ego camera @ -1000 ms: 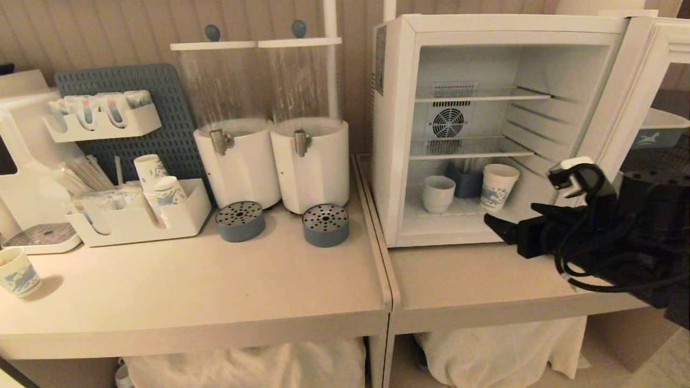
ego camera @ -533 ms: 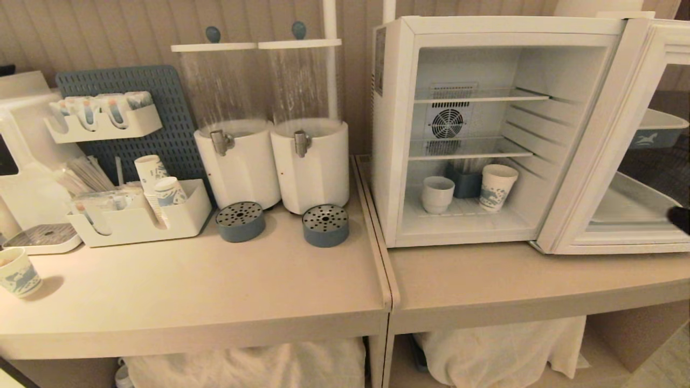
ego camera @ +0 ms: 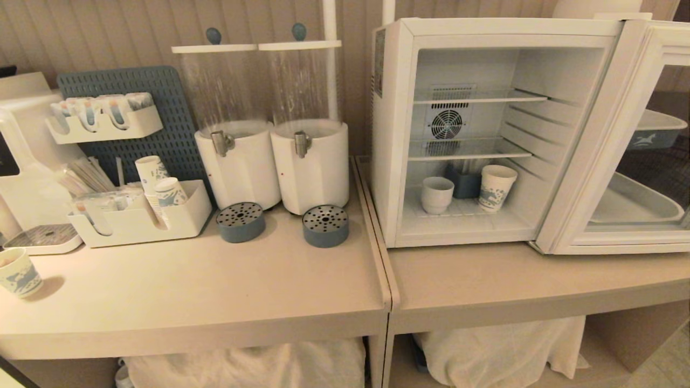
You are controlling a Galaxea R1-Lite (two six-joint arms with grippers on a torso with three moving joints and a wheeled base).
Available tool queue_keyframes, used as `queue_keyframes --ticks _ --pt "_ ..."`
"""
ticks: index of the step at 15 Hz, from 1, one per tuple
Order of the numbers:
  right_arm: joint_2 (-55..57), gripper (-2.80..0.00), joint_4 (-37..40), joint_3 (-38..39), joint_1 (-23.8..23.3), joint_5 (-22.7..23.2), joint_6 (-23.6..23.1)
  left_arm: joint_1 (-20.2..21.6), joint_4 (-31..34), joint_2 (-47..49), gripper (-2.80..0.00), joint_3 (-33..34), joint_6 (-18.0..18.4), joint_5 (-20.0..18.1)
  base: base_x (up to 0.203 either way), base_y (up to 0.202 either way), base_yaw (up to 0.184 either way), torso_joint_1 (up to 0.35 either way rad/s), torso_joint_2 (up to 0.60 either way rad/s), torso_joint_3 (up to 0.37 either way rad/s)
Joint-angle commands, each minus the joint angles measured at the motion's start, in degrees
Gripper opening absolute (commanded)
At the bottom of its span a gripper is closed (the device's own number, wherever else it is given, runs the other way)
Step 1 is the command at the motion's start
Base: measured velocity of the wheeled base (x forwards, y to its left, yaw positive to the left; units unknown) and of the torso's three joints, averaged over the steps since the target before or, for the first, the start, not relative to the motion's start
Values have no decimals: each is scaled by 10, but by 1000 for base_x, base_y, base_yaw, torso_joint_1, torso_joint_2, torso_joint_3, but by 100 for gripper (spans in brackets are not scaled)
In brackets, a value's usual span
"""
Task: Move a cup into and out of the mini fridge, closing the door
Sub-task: Close the freezer door
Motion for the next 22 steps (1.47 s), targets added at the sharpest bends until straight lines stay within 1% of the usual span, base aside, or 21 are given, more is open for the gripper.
queue_keyframes --ticks 1,2,3,4,5,6,8,9,10,11,13,22 --pt "-120 -280 60 -14 -13 58 21 0 0 0 -280 1 0 0 0 0 0 0 0 0" --pt "-129 -280 65 -17 -15 73 71 0 0 0 -280 0 0 0 0 0 0 0 0 0" --pt "-127 -280 44 -1 -16 83 122 0 0 0 -280 0 0 0 0 0 0 0 0 0" --pt "-127 -280 13 34 -17 87 127 0 0 0 -280 1 0 -1 0 0 0 0 0 0" --pt "-126 -280 -34 93 -17 93 124 0 0 0 -280 1 0 0 0 0 0 0 0 0" --pt "-126 -280 -94 169 -17 100 112 0 0 0 -280 1 0 0 0 0 0 0 0 0" --pt "-125 -280 -224 331 -18 110 60 0 0 0 -280 1 0 -1 0 0 0 0 0 0" --pt "-125 -280 -247 389 -18 115 42 0 0 0 -280 0 0 0 0 0 0 0 0 0" --pt "-125 -280 -259 419 -18 119 31 0 0 0 -280 1 0 0 0 0 0 0 0 0" --pt "-124 -280 -267 429 -18 122 21 0 0 0 -280 1 0 0 0 0 0 0 0 0" --pt "-124 -280 -279 406 -18 128 16 0 0 0 -280 0 1 -1 0 0 0 0 0 0" --pt "-123 -280 -275 404 -18 129 17 0 0 0 -280 1 1 0 0 0 0 0 0 0"
